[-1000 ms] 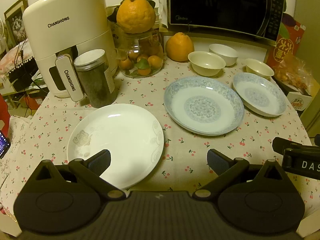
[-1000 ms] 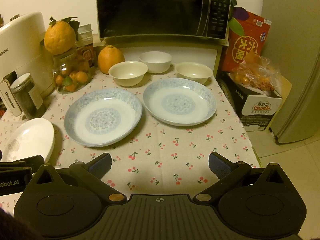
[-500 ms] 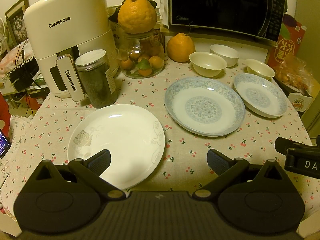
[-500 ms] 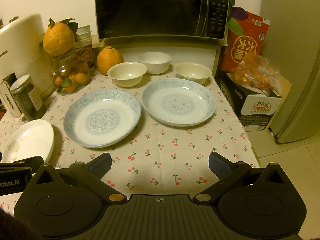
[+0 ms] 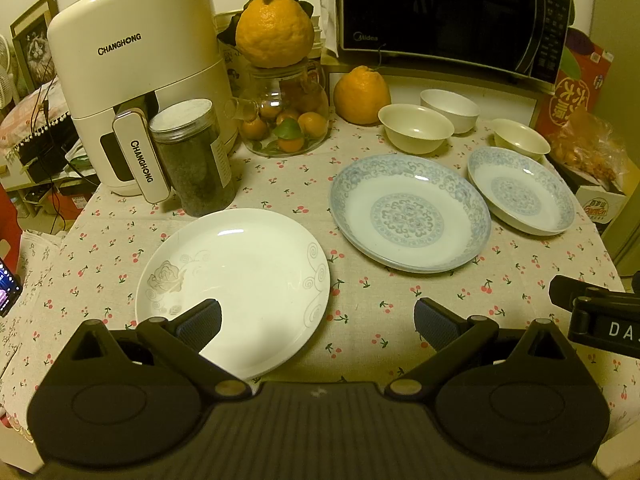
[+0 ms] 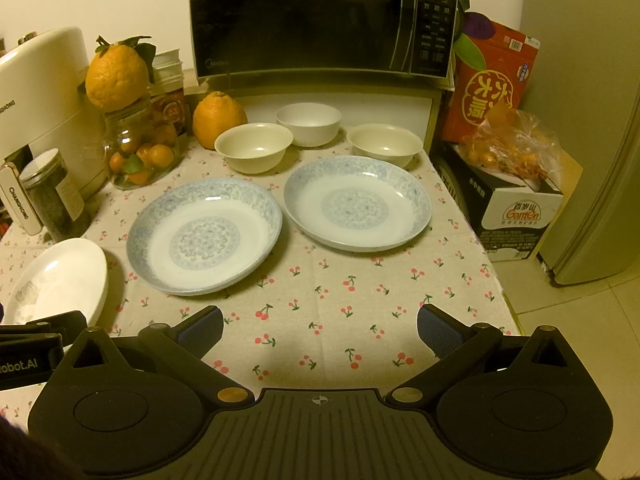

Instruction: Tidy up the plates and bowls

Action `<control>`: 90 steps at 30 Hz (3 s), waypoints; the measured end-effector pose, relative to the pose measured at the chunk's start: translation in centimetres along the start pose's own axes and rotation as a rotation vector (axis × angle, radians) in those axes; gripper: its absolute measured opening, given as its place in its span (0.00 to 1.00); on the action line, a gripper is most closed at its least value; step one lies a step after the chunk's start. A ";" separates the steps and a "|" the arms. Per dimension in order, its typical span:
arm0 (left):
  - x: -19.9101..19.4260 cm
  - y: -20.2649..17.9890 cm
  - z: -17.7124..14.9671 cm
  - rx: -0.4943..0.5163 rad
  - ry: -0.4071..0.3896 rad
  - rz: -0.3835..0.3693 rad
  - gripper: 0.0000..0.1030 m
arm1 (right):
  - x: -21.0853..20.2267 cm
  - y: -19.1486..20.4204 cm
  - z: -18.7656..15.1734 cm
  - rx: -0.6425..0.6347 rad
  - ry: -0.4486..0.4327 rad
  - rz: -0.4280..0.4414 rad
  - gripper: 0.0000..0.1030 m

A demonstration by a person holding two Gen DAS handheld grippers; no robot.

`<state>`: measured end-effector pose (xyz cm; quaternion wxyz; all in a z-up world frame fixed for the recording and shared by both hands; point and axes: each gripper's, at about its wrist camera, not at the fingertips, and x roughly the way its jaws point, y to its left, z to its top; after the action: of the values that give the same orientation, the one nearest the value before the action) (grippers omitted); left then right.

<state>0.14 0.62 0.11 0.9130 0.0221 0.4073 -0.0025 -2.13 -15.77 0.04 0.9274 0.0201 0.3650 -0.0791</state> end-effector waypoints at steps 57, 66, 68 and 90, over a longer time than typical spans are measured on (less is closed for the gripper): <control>0.3 0.6 1.0 -0.007 -0.001 -0.030 1.00 | 0.2 -0.8 0.4 0.022 -0.005 0.002 1.00; 1.5 1.7 3.3 -0.018 0.032 -0.106 0.97 | 0.9 -1.8 3.7 0.085 0.022 0.071 1.00; 1.8 1.8 3.8 -0.009 0.047 -0.123 0.95 | 1.4 -1.9 4.5 0.089 0.046 0.089 1.00; 12.1 3.4 8.0 0.018 0.100 -0.328 0.47 | 13.5 -3.1 6.4 0.433 0.256 0.368 0.85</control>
<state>14.24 3.83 -3.45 0.8787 -0.0366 0.4504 -0.1541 11.44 -21.23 -4.42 0.8469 0.2928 0.4436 0.0171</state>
